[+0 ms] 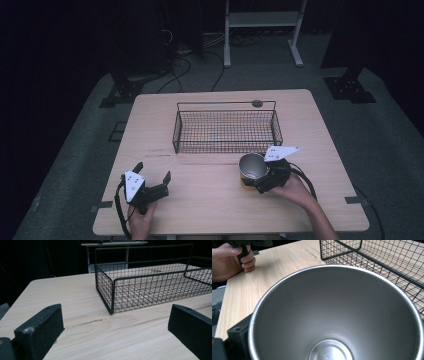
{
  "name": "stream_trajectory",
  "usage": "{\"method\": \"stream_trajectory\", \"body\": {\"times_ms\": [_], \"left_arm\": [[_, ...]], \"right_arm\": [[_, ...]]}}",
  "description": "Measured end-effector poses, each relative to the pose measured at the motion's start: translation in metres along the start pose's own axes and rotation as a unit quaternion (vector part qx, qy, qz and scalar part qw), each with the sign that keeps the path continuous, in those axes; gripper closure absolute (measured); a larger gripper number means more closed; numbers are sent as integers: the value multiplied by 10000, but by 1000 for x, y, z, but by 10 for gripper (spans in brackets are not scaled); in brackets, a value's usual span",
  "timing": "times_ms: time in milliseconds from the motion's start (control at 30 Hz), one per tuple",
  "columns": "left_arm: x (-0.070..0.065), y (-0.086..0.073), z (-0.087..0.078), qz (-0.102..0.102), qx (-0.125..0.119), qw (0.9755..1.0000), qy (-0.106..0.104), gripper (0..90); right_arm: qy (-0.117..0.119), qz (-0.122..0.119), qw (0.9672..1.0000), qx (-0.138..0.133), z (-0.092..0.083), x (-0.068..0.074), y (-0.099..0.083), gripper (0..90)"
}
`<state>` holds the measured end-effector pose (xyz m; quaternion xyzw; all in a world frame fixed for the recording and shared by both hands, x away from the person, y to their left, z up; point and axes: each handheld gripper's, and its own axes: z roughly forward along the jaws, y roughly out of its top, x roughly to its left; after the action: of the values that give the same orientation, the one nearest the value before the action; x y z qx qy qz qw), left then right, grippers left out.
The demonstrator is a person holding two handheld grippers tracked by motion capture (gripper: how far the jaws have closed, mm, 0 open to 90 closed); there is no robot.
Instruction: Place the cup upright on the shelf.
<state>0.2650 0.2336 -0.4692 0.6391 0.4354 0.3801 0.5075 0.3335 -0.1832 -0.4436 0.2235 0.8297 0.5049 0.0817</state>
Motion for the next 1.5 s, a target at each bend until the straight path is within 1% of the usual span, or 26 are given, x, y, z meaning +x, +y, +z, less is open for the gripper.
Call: {"method": "stream_trajectory", "body": {"times_ms": [67, 133, 200, 233, 400, 500, 533, 667, 733, 867, 967, 1067, 1200, 1233, 1300, 1367, 1400, 1433, 1500], "left_arm": [[0, 0, 0, 4, -4, 10000, -1, 0], [0, 0, 0, 13, -7, 10000, 0, 0], [0, 0, 0, 13, -3, 10000, 2, 0], [0, 0, 0, 13, -2, 10000, 3, 0], [0, 0, 0, 1, -5, 10000, -6, 0], [0, 0, 0, 14, -9, 10000, -6, 0], [0, 0, 0, 18, -10, 10000, -6, 0], [0, 0, 0, 1, -7, 10000, -10, 0], [0, 0, 0, -1, -15, 10000, -11, 0], [0, 0, 0, 8, -12, 10000, -12, 0], [0, 0, 0, 1, -17, 10000, -18, 0], [0, 0, 0, -12, -11, 10000, -20, 0], [0, 0, 0, -13, -15, 10000, -24, 0], [0, 0, 0, -17, -12, 10000, -24, 0], [0, 0, 0, -19, -11, 10000, -25, 0], [1, 0, 0, -18, -12, 10000, -26, 0], [0, 0, 0, -18, -11, 10000, -26, 0], [1, 0, 0, -15, -11, 10000, -35, 0], [1, 0, 0, -16, -6, 10000, -37, 0]], "right_arm": [[0, 21, 10000, -47, -1, 0, 0, 3], [51, 11, 10000, -58, -2, 0, 0, 49], [26, 8, 10000, -67, -2, 0, 1, 55], [50, 28, 9999, -106, -3, 0, 1, 95], [35, -10, 10000, -66, -4, 0, 1, 96], [59, 14, 10000, -40, -5, -1, 2, 97], [101, 37, 9999, -46, -5, -1, 3, 97], [130, 72, 9999, -73, -7, -1, 5, 97], [164, 96, 9997, -135, -10, -3, 9, 97], [143, 83, 9998, -106, -12, -6, 13, 97], [203, 155, 9996, -90, -14, -9, 16, 97], [200, 130, 9997, -93, -14, -10, 20, 97], [230, 111, 9996, -137, -17, -13, 28, 97], [245, 112, 9995, -151, -18, -14, 33, 97], [253, 109, 9995, -178, -18, -15, 35, 97], [287, 131, 9993, -198, -20, -18, 41, 97], [309, 168, 9991, -251, -21, -21, 46, 97], [309, 168, 9991, -251, -21, -21, 46, 97], [354, 226, 9987, -271, -22, -26, 51, 97]]}}
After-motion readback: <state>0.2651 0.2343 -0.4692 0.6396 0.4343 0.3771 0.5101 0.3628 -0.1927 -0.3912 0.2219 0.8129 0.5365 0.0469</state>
